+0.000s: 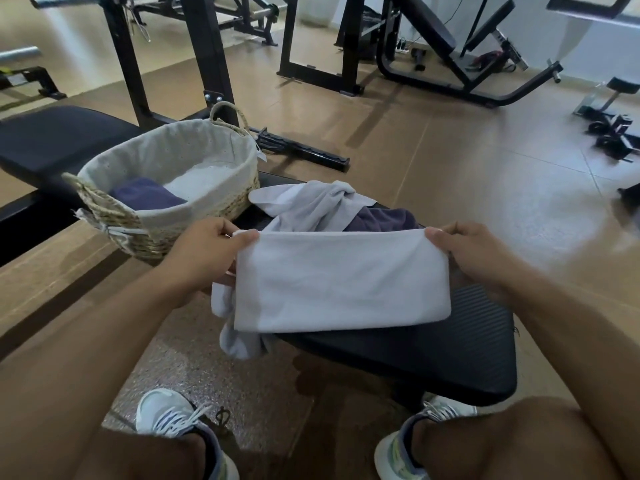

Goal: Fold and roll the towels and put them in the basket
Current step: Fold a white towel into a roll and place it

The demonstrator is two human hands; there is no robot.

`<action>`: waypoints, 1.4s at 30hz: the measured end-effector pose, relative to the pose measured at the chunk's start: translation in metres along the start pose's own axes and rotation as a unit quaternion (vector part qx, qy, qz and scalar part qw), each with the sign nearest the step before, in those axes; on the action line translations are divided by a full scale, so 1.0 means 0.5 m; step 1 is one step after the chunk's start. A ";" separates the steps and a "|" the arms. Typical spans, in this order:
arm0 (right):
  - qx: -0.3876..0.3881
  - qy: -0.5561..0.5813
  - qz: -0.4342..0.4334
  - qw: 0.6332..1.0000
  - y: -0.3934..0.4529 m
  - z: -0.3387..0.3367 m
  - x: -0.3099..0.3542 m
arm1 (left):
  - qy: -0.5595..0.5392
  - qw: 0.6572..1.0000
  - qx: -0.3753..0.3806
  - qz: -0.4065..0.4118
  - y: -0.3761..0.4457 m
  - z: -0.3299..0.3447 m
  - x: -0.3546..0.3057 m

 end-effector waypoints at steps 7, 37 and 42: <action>-0.080 0.113 -0.105 0.985 -0.080 0.018 0.108 | -0.090 0.993 -0.031 0.068 -0.066 0.015 -0.090; 0.084 0.131 -0.150 0.976 -0.176 0.157 0.166 | -0.164 0.977 0.113 0.075 -0.190 0.116 -0.170; 0.099 0.154 -0.145 0.972 -0.171 0.148 0.170 | -0.159 0.978 0.113 0.075 -0.184 0.112 -0.165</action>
Point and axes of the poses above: each hand's wrist, its own y-axis towards the middle knuckle, its own z-axis out of the palm, x = y × z, the point moved 8 cm from there along y, towards the middle knuckle, and after that the axes turned 6 degrees about -x, right-handed, at the moved point
